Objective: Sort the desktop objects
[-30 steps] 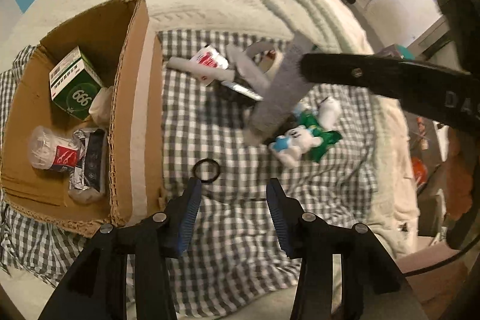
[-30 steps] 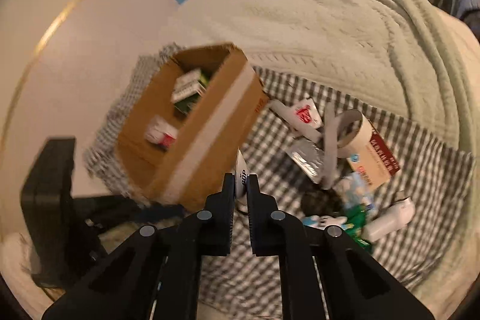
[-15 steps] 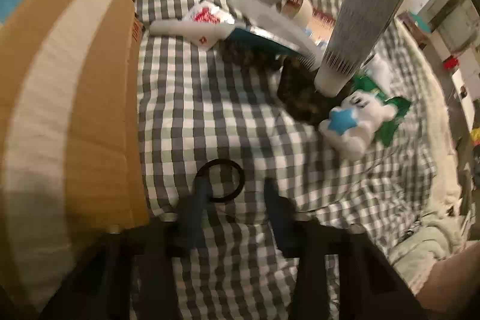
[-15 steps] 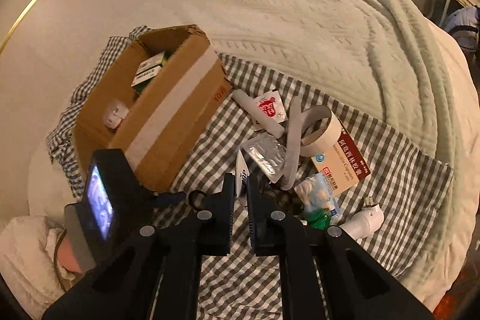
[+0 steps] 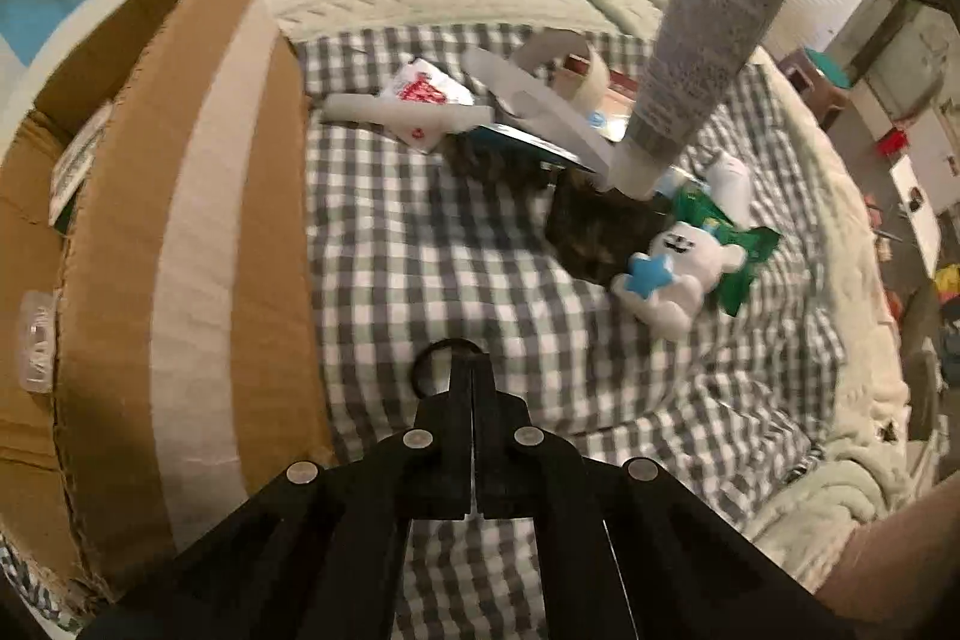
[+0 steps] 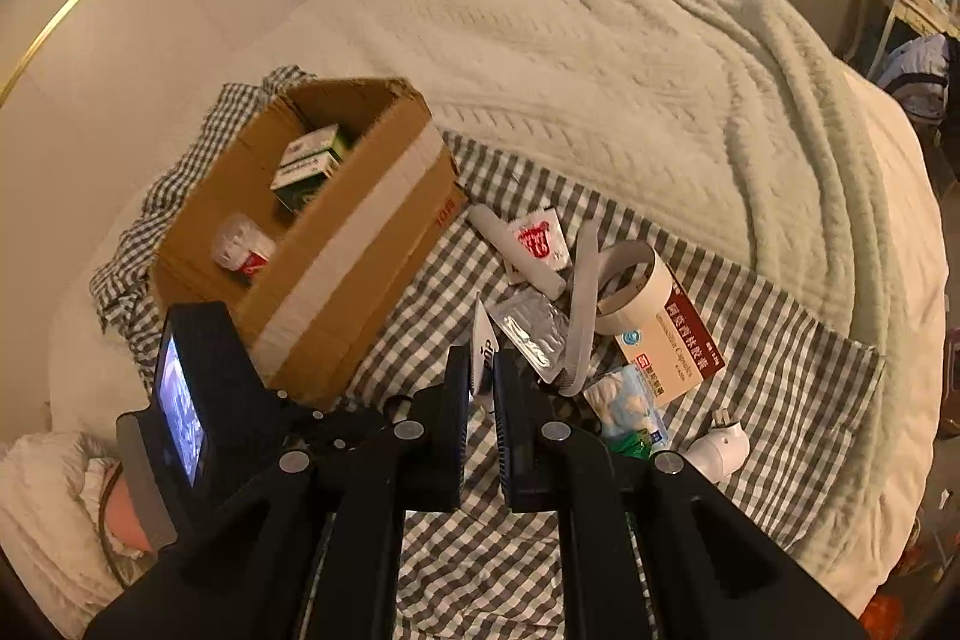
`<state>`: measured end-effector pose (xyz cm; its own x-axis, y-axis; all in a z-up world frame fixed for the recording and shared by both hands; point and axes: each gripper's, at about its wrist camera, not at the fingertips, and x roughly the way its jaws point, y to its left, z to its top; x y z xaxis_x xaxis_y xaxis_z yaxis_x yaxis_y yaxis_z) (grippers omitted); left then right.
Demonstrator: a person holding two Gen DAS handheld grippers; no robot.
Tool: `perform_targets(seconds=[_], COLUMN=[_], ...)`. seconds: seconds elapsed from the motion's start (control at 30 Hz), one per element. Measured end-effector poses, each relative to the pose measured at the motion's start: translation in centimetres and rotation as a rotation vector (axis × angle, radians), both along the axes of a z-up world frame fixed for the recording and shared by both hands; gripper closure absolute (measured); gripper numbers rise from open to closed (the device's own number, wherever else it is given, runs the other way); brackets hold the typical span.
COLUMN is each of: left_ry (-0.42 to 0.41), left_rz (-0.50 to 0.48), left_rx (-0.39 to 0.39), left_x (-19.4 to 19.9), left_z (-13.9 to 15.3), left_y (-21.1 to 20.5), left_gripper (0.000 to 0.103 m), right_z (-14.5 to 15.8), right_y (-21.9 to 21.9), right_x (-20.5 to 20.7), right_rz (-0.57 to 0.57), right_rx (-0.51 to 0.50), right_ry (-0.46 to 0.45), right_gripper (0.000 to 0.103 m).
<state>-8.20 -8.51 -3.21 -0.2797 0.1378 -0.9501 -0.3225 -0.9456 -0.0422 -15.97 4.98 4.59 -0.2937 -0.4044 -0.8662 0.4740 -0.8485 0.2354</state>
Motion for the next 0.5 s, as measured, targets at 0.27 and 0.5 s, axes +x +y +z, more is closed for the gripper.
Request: perform_targets(seconds=[0.27,0.5], left_ry=[-0.040,-0.094], left_rz=[0.057,0.057], left_rx=[0.050,-0.009], left_x=[-0.8,-2.2], left_z=[-2.0,-6.5], left_y=[-0.2,0.2], left_gripper=[0.050,0.050], right_z=[0.3,-1.6], right_y=[-0.3,1.1], right_x=[0.0,-1.5], right_rz=[0.006,-0.022], right_rx=[-0.023,-0.005], right_ry=[-0.001,-0.032], right_gripper=[0.095,0.095])
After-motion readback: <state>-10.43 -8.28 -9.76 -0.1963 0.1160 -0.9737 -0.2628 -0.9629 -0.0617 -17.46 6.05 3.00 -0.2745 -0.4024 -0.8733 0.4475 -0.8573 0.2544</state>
